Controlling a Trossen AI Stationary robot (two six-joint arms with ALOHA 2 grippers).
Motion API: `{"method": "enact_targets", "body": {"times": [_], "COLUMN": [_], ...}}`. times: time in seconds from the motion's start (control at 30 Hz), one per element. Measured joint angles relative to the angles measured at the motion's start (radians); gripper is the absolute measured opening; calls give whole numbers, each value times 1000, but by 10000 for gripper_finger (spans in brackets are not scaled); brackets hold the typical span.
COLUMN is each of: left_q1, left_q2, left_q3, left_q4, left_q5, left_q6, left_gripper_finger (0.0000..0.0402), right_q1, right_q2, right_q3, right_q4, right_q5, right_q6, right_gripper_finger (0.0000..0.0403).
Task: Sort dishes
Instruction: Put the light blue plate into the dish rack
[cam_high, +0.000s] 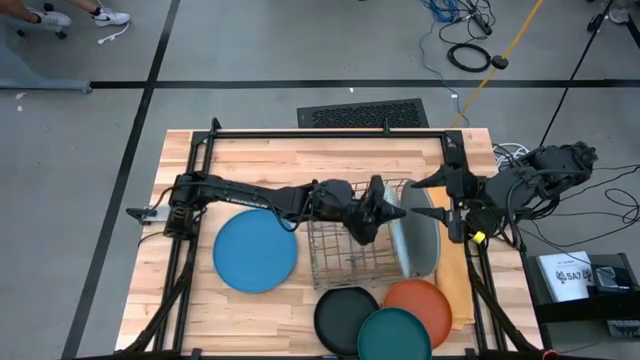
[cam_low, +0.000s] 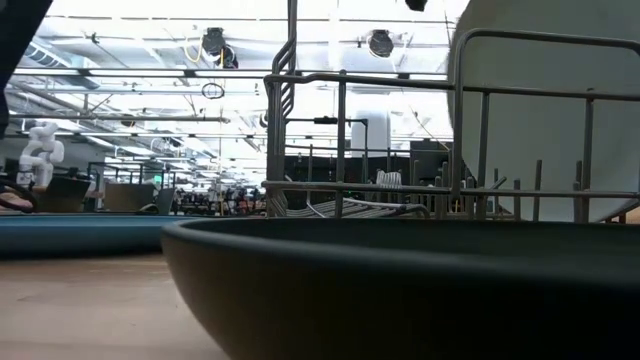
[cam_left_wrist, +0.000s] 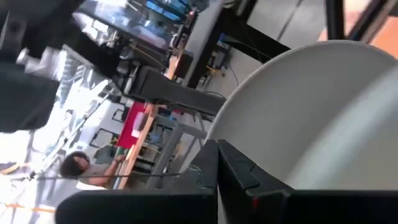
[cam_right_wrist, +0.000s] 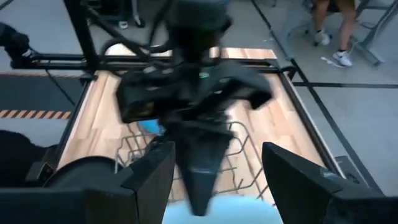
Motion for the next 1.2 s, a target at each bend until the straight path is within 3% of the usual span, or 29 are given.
{"method": "enact_targets", "body": {"times": [0.13,0.33,0.53,0.67,0.83,1.0,1.2], "left_q1": [22,6,-58,-108,-141,-145,-145], "left_q2": [0,-71,-281,-463,-631,-705,-706], "left_q3": [0,-1,-1,0,2,1,0], "left_q4": [8,10,-158,-283,-433,-532,-609], "left_q5": [-1,-138,-147,-143,-143,-155,-175], "left_q6": [-59,-29,-75,-200,-382,-511,-557], "left_gripper_finger": [0,0,0,0,0,0,0], "right_q1": [0,0,0,-1,-42,-107,-138], "right_q2": [28,69,95,143,219,298,395], "right_q3": [0,0,0,1,1,1,52], "right_q4": [-25,-44,-60,-83,-67,-53,12], "right_q5": [-61,-106,-148,-156,-254,-348,-358], "right_q6": [24,47,72,55,-15,-77,-249], "right_gripper_finger": [233,233,233,233,226,165,21]}}
